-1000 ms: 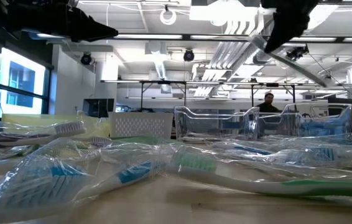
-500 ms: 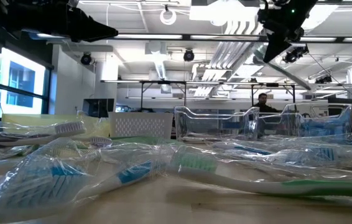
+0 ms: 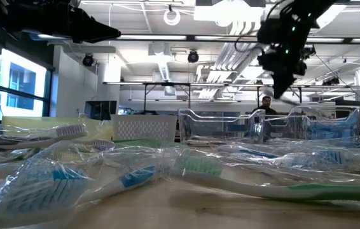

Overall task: Pick & Place Toothbrushes
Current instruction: Put the green toothbrush into the right transparent bin

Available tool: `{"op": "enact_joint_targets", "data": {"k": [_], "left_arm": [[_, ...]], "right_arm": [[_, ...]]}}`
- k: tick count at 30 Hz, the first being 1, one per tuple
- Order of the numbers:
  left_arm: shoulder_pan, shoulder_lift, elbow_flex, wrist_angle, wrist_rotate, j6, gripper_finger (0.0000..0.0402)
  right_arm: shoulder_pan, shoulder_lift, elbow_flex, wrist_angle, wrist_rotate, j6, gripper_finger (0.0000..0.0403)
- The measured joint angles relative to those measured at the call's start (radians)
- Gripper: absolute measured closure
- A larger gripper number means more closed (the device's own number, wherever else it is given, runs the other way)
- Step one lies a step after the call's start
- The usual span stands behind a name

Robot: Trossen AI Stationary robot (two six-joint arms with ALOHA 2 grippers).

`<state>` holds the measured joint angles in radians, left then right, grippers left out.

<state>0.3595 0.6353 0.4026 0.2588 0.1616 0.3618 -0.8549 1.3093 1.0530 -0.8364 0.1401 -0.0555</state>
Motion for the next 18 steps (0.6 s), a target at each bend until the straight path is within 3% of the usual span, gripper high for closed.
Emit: {"op": "enact_joint_targets", "data": {"k": [4,18], "left_arm": [[0.000,0.000,0.000,0.000,0.000,0.000,0.0226],[0.000,0.000,0.000,0.000,0.001,0.000,0.0226]], "right_arm": [[-0.035,0.071,-0.006,-0.003,0.043,0.000,0.0399],[-0.078,0.227,-0.006,-0.021,0.044,-0.005,0.0390]]}}
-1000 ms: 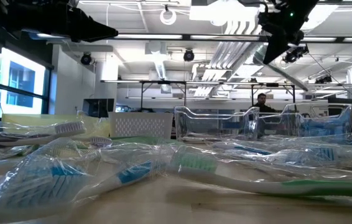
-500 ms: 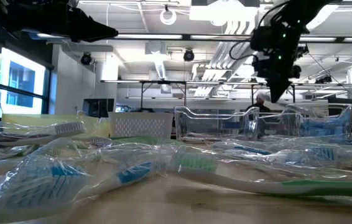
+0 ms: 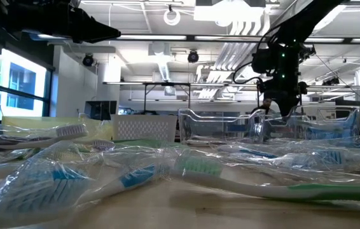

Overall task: Pick & Place Toothbrushes
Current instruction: Put the green toothbrush into the right transparent bin, then put the orange toothbrush into the yellow bin

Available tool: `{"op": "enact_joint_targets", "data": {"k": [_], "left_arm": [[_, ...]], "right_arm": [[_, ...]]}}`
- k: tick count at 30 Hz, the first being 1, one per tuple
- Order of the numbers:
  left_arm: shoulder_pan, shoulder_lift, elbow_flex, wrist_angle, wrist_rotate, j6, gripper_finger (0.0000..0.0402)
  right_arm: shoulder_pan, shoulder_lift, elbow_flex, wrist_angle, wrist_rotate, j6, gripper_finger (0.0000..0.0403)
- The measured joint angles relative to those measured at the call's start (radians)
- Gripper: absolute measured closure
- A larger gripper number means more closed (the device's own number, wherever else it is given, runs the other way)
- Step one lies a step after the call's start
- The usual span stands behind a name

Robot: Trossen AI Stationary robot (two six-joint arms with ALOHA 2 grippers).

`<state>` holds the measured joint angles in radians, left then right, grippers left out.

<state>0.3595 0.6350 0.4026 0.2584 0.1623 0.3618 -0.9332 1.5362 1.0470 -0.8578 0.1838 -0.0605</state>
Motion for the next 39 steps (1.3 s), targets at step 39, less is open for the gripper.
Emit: {"op": "enact_joint_targets", "data": {"k": [39], "left_arm": [[0.000,0.000,0.000,-0.024,0.002,0.000,0.0226]], "right_arm": [[0.411,-0.645,-0.166,-0.036,-0.223,0.367,0.0399]]}}
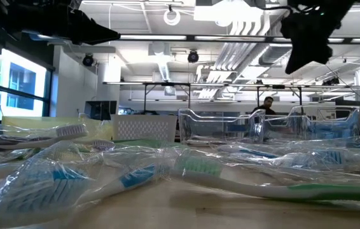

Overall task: Pick & Place Toothbrushes
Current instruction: Put the orange toothbrush into the yellow bin

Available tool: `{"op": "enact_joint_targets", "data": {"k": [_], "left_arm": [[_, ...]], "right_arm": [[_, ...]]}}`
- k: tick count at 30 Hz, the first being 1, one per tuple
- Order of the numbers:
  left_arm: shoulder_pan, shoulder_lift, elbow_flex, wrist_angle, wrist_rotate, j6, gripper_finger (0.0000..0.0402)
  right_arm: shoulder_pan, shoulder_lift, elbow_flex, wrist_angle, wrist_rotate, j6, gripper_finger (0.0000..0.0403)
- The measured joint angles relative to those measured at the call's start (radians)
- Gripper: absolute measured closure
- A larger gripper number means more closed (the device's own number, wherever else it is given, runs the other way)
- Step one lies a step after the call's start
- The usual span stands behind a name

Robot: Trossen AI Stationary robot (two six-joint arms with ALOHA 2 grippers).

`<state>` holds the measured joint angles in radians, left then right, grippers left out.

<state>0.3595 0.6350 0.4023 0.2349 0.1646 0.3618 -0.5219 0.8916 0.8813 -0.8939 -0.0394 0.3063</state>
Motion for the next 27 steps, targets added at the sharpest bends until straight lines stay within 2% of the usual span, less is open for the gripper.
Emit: {"op": "enact_joint_targets", "data": {"k": [5,9,16,24,27], "left_arm": [[0.000,0.000,0.000,-0.001,0.000,0.000,0.0226],[0.000,0.000,0.000,0.000,-0.001,0.000,0.0226],[0.000,0.000,0.000,-0.001,-0.004,0.000,0.0226],[0.000,0.000,0.000,-0.004,-0.003,0.000,0.0226],[0.000,0.000,0.000,-0.004,-0.003,0.000,0.0226]], "right_arm": [[0.148,-0.085,-0.084,0.099,0.059,0.136,0.0399],[0.240,-0.091,-0.103,0.219,0.092,0.138,0.0399],[0.339,-0.033,-0.108,0.406,0.093,0.090,0.0399],[0.413,0.058,-0.108,0.437,0.093,0.092,0.0399],[0.432,0.091,-0.108,0.436,0.093,0.141,0.0399]]}}
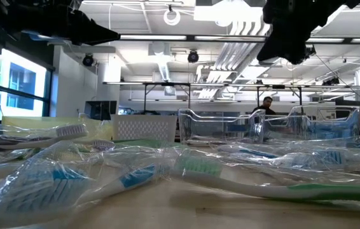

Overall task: Pick & Place Toothbrushes
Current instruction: Put the orange toothbrush into the yellow bin

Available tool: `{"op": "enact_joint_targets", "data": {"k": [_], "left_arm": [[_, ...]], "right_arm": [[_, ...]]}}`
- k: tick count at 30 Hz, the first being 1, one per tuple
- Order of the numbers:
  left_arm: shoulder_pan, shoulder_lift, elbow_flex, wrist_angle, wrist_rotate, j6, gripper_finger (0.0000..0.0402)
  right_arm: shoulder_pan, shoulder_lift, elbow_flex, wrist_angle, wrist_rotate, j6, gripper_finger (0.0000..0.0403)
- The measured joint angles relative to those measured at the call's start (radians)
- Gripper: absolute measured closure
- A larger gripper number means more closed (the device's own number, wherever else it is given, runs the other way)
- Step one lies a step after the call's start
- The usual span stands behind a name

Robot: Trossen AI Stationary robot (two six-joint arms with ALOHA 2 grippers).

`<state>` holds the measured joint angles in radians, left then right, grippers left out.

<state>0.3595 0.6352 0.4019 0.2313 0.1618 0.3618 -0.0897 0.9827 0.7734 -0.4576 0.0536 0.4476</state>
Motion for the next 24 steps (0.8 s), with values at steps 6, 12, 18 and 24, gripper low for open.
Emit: {"op": "enact_joint_targets", "data": {"k": [6,12,18,24], "left_arm": [[0.000,0.000,0.000,-0.006,0.001,0.000,0.0226],[0.000,0.000,0.000,-0.009,0.001,0.000,0.0226],[0.000,0.000,0.000,-0.026,0.005,0.000,0.0226],[0.000,0.000,0.000,-0.028,0.004,0.000,0.0226]], "right_arm": [[0.052,0.058,0.000,-0.002,0.000,0.113,0.0399],[0.121,0.097,0.000,-0.037,0.000,0.272,0.0399],[0.212,0.135,0.000,-0.127,0.000,0.463,0.0399],[0.312,0.167,0.000,-0.130,0.032,0.606,0.0399]]}}
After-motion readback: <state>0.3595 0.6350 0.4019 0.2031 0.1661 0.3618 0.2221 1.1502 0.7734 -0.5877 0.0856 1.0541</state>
